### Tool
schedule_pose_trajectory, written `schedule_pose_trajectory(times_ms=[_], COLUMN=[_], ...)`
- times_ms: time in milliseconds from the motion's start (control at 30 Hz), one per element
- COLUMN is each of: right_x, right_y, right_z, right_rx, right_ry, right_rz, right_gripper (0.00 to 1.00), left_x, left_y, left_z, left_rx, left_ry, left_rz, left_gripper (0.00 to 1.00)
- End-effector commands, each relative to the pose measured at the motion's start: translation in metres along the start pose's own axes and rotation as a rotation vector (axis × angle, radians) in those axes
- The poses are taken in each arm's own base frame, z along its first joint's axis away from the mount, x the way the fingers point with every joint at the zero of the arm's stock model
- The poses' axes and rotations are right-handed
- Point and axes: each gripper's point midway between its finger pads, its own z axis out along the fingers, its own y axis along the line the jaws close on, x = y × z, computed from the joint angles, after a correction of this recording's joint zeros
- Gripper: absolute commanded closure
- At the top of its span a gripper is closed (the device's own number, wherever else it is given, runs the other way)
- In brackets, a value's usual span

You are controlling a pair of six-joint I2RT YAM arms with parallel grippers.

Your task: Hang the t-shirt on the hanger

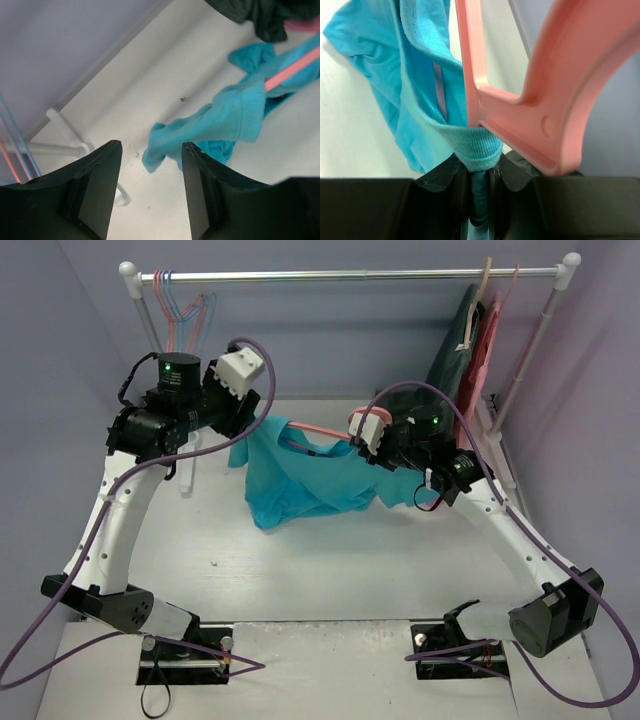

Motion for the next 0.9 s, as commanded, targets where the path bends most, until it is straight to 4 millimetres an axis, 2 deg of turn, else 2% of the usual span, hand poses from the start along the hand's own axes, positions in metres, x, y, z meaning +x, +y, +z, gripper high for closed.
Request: schedule_pose_trajectory(times_ms=[0,200,333,467,600,700,867], right_x=[-0.032,-0.03,-0.027,-0.029,-0.031,-0.031,-0.032], right_y=[-0.007,0.001,0.004,0.006,0.007,0.009,0.013], right_z=[-0.015,-0.016,-0.015,-0.016,-0.017,-0.017,-0.018], right_rx=[0.007,-0.029,-0.036,-0.043,-0.05,-0.063,-0.084], right_ry=[-0.116,-0.108,-0.108,-0.118,-0.126,-0.128,-0.133], right_rz=[-0.069,-0.066,-0.063,-0.065,-0.071,-0.072,-0.075], right_gripper=[1.0,1.0,1.0,1.0,1.0,1.0,1.0], left_x=[-0.018,-0.005,0.002,0.019,0.025,0.03,0.034], left_y=[-0.022,-0.038,-0.051,-0.068,-0.075,-0.077,-0.083], left_z=[-0.016,-0.015,-0.013,-0.008,-0.003,0.001,0.004], left_rx=[0.178,0.277,0.355,0.461,0.514,0.533,0.573], left_ry=[-0.085,-0.108,-0.111,-0.077,-0.067,-0.053,-0.042], left_rz=[0.186,0.326,0.341,0.323,0.313,0.308,0.295], left_gripper=[0.48,0.37,0.37,0.37,0.38,0.42,0.72])
